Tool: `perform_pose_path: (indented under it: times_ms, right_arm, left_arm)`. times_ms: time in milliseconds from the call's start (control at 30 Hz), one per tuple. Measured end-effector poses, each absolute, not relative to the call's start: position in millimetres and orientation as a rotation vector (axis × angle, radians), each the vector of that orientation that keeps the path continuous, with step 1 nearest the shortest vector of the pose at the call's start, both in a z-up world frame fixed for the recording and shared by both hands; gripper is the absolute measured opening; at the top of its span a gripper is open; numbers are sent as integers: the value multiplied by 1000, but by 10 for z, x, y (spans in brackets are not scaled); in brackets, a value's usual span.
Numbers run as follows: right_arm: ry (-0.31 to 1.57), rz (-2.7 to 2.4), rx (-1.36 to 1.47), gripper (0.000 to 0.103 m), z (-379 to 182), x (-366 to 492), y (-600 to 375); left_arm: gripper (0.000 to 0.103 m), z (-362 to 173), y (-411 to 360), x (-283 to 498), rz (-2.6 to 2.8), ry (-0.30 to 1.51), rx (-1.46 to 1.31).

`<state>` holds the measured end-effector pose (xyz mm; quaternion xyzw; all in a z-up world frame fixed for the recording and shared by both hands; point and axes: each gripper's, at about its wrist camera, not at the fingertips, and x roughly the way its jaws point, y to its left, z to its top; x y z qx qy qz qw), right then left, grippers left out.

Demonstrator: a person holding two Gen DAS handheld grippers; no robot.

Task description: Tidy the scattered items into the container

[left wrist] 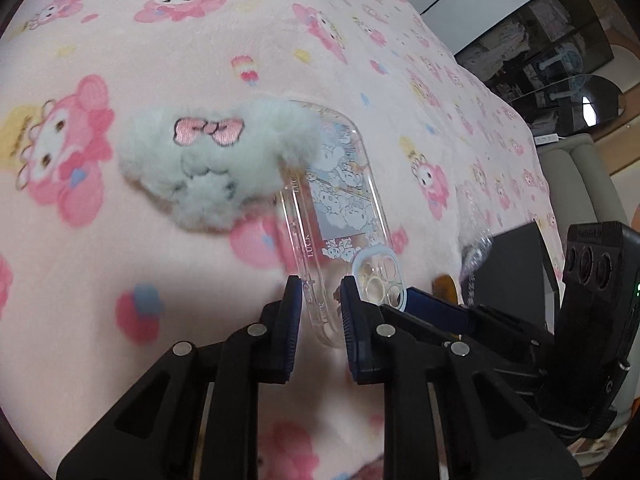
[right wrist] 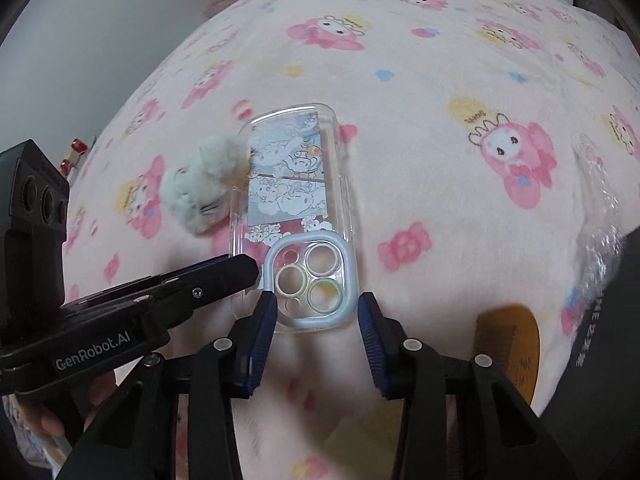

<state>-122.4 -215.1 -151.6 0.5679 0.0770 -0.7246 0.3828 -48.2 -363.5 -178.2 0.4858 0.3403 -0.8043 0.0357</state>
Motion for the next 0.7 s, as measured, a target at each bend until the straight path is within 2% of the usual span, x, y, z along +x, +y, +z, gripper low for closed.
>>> perform_pose_path:
  times_ms: [167, 267, 367, 433, 567, 700]
  right_arm:
    - [279, -1803, 1443, 38, -1440, -947, -2015]
    - [326, -1825, 1436, 38, -1431, -860, -1981]
    - [449, -1914, 1414, 38, -1448, -811, -2016]
    - [419, -1901, 1458, 38, -1478, -841, -1980]
    - [240, -1792, 1570, 39, -1589, -934, -1847]
    - [208, -1699, 1673, 40, -1813, -1001, -1853]
  left_arm:
    - [20, -1749, -3450, -97, -2466, 1075, 1557]
    - [20, -1712, -3299, 11, -2474, 984, 1590]
    - [32, -1672, -3290, 43, -2475, 931, 1571]
    - [33, -1660, -3413, 43, -2459, 926, 1527]
    - [33, -1697, -3733, -185, -2432, 911, 1441]
    - [36, -1728, -3942, -542, -2451, 872, 1399]
